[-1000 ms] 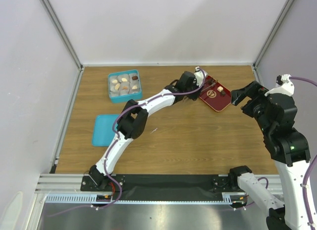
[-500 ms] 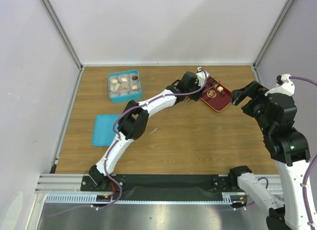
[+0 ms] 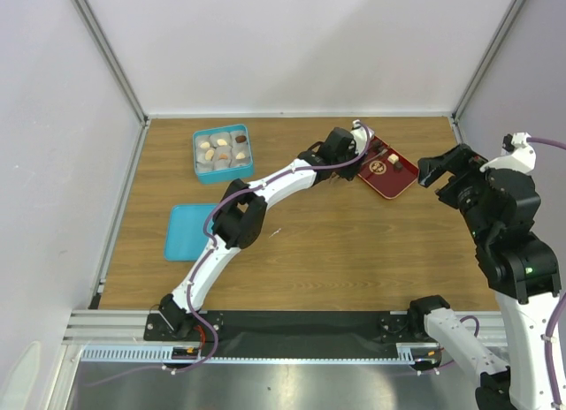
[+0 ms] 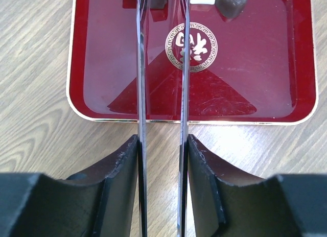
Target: Pack the chocolate
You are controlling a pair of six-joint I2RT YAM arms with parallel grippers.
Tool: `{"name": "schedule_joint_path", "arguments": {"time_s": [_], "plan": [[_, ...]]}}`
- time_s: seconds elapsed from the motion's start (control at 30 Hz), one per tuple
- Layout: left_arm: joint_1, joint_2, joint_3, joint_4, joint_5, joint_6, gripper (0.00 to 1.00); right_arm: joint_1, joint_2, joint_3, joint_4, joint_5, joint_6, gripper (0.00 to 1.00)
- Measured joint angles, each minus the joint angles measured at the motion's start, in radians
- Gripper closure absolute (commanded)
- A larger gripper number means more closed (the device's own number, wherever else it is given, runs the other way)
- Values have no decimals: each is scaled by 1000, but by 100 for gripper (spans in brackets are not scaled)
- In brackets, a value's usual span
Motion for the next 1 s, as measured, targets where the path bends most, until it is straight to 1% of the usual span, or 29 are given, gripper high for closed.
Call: {"name": "schedule_joint_path", "arguments": {"time_s": [0.1,0.13,0.33,0.4,0.53,0.63,0.77,0.9,0.93,1.0], "plan": [[0,0,0,0,-7,0,59,0,-9,3,0,2,0,7],[0,0,0,0,-9,0,63,0,-10,3,0,5,0,8],[-2,0,-3,5,-12,1,66,0,-11,3,0,13,0,8],[-4,-8,-30,28,-12,2,66,0,-11,3,0,16,0,8],[-14,-56,-148,68,-11,3,66,0,-11,3,0,19,-3,8],[-24,-115,-224,72,-5,2,66,0,-11,3,2,19,-4,8],[-30,-221,-277,63,5,-2,67,0,-10,-10,16,18,-4,7],[-31,-350,-287,41,-14,-18,68,0,3,-19,21,17,-4,8],[-31,-387,-286,24,-26,-26,66,0,11,-19,22,16,-4,8],[-29,-453,-263,-34,-56,-44,66,0,33,-19,19,10,-3,7]]}}
